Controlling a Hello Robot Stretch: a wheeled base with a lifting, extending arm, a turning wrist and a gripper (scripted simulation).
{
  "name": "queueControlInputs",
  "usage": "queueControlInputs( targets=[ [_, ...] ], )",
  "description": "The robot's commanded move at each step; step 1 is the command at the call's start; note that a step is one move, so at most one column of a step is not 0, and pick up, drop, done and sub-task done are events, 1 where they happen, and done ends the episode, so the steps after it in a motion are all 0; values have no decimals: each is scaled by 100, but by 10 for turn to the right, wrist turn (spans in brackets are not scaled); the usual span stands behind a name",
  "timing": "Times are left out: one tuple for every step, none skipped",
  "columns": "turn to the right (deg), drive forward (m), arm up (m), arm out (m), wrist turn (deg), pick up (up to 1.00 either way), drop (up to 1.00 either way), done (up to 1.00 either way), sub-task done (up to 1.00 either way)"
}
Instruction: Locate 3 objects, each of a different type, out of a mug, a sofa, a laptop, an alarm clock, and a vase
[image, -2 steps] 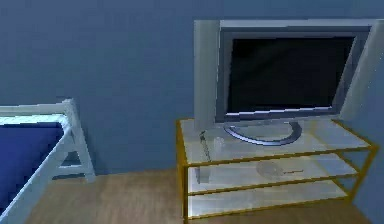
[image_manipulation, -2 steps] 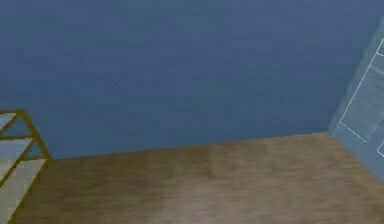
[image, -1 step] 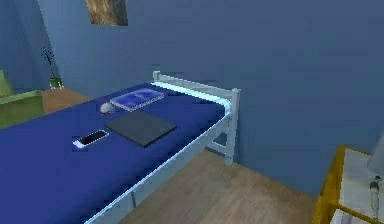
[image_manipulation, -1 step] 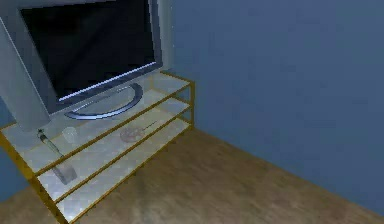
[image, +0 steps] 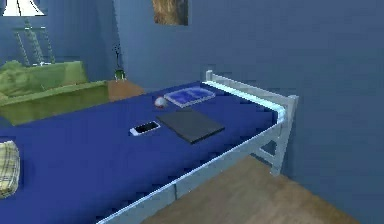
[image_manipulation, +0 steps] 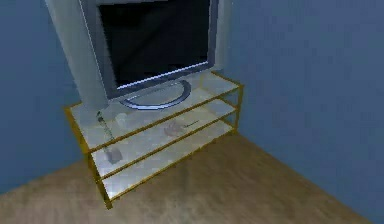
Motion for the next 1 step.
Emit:
queueControlInputs(
  targets=[
    [0, 0, 0, 0, 0, 0, 0, 100, 0]
  ],
)
